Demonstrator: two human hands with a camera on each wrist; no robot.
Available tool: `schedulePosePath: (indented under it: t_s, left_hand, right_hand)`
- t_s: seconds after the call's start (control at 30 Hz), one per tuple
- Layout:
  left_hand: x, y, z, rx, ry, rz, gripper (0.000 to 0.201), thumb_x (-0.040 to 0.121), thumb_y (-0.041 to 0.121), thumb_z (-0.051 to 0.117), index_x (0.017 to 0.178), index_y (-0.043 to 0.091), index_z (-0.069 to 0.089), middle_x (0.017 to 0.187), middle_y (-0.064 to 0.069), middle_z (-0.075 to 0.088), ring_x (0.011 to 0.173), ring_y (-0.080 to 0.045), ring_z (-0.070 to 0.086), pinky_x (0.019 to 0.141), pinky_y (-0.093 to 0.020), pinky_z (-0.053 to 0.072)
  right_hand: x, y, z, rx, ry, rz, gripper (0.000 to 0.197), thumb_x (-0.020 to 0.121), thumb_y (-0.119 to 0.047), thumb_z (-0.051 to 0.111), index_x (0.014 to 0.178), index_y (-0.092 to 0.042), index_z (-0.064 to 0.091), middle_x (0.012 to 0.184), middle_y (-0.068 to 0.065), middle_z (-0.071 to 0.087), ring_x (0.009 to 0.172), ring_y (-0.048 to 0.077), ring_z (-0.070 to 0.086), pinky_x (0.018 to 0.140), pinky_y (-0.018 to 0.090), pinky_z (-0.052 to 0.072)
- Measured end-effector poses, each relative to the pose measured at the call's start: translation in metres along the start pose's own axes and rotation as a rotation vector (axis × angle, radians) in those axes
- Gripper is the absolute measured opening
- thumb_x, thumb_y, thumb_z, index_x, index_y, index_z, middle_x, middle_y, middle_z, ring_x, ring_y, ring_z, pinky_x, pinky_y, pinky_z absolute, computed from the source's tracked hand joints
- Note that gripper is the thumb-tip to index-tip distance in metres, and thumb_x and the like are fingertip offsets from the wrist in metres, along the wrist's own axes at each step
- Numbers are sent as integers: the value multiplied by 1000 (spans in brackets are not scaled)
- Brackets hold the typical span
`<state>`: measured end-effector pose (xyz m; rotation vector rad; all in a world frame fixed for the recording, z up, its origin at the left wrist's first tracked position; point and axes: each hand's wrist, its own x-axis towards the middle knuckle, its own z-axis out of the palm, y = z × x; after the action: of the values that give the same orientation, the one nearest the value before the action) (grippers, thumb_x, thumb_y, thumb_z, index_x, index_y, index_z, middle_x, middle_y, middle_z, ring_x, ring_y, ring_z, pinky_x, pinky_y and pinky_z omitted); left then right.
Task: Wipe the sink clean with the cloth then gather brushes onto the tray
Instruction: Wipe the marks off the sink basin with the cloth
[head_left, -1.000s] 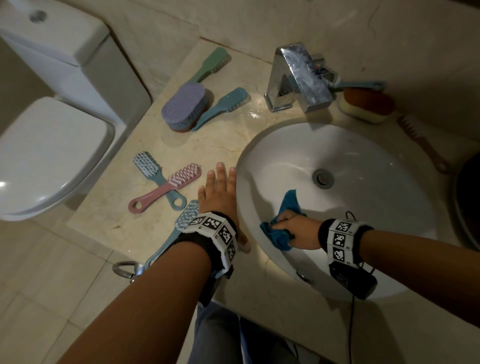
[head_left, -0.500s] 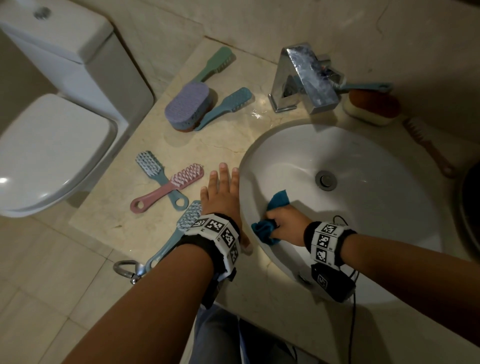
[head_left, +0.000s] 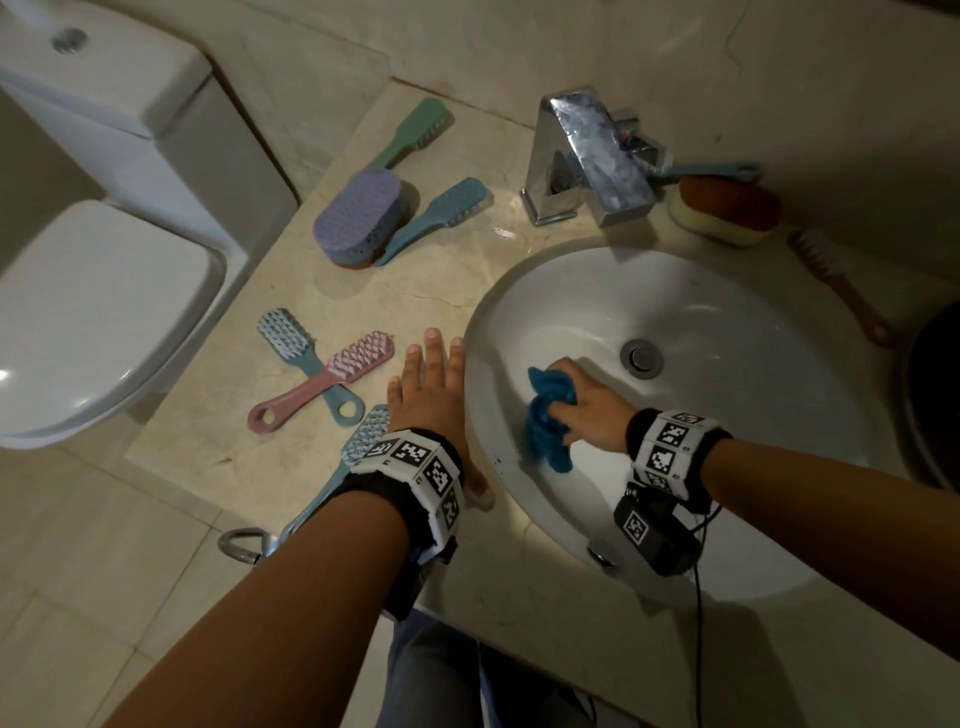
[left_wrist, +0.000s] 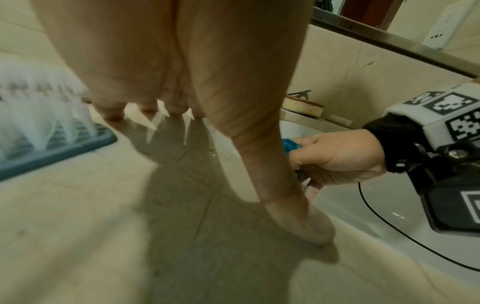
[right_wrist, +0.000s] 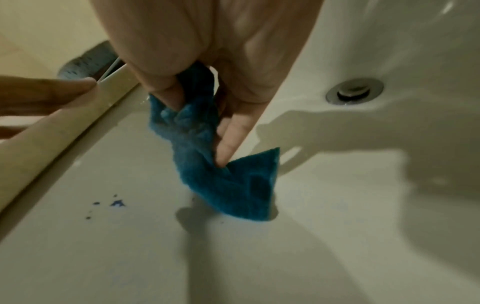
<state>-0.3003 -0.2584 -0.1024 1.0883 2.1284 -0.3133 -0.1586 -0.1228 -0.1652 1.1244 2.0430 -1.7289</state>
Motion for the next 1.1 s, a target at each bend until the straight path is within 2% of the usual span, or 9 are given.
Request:
schedulePosePath:
  t_s: [0.2, 0.33, 0.4, 0.5, 0.57, 0.67, 0.77, 0.97, 1.1]
  left_hand:
    - [2, -1, 1, 10, 0, 1, 160, 44, 47, 90, 142, 15, -33, 149, -10, -39, 141, -32, -27, 117, -47, -3]
    - [2, 0, 1, 31, 4, -5, 160, 45, 49, 89, 142, 15, -32, 149, -11, -38, 142, -32, -25, 117, -47, -1]
    - [2, 0, 2, 38, 21, -5, 160, 45, 51, 89, 143, 15, -32, 150, -11, -36, 143, -32, -23, 118, -47, 0]
    - [1, 0, 1, 46, 21, -6, 159, 45, 51, 89, 143, 14, -32, 151, -12, -35, 143, -32, -22, 117, -47, 0]
    - [0, 0, 1, 52, 20, -8, 159, 45, 52, 88, 143, 14, -32, 150, -12, -36, 143, -32, -22, 117, -47, 1]
    - [1, 0, 1, 48, 18, -11, 160, 45, 51, 89, 143, 14, -32, 151, -12, -35, 143, -32, -22, 118, -46, 0]
    - [2, 0, 2, 40, 21, -18, 159, 46, 48, 90, 143, 15, -32, 151, -11, -35, 144, -31, -21, 118, -46, 0]
    - [5, 0, 4, 18, 27, -6, 160, 45, 48, 90, 143, 15, -32, 150, -11, -36, 143, -32, -23, 117, -48, -1]
    - [5, -1, 4, 16, 10, 3, 160, 45, 49, 90, 142, 15, -33, 149, -11, -38, 142, -32, -25, 117, -48, -3]
  right_hand:
    - [3, -1, 13, -183, 104, -149, 25, 86, 3, 54, 102, -16, 49, 107, 16, 46, 94, 32, 56, 66, 41, 60]
    - [0, 1, 39, -273, 54, -166, 31, 82, -4, 59, 112, -14, 60, 110, 11, 51, 100, 25, 53, 87, 32, 48]
    - [-5, -4, 42, -36, -12, -40, 30, 90, -9, 52, 119, -12, 58, 119, 9, 50, 110, 24, 52, 94, 35, 48]
    - [-11, -9, 39, 152, -90, 95, 26, 97, -19, 45, 118, -9, 57, 119, 6, 51, 109, 17, 51, 87, 27, 51]
    - [-11, -8, 37, 14, -112, 8, 27, 94, -21, 53, 114, -5, 62, 111, 6, 56, 96, 14, 56, 83, 26, 51]
    - [-7, -2, 39, -174, -156, -99, 32, 81, -18, 71, 112, -13, 66, 112, 3, 63, 102, 16, 60, 95, 28, 47]
    - [-2, -5, 42, -250, -77, -88, 33, 77, -20, 74, 108, -23, 63, 105, -3, 61, 97, 15, 57, 87, 26, 46]
    - [17, -9, 49, -312, 12, -74, 24, 79, -10, 66, 93, -26, 54, 103, 3, 58, 90, 21, 55, 66, 23, 44]
    - [27, -6, 36, -225, 75, -40, 24, 78, -6, 67, 90, -23, 55, 101, 2, 56, 92, 20, 53, 72, 25, 44]
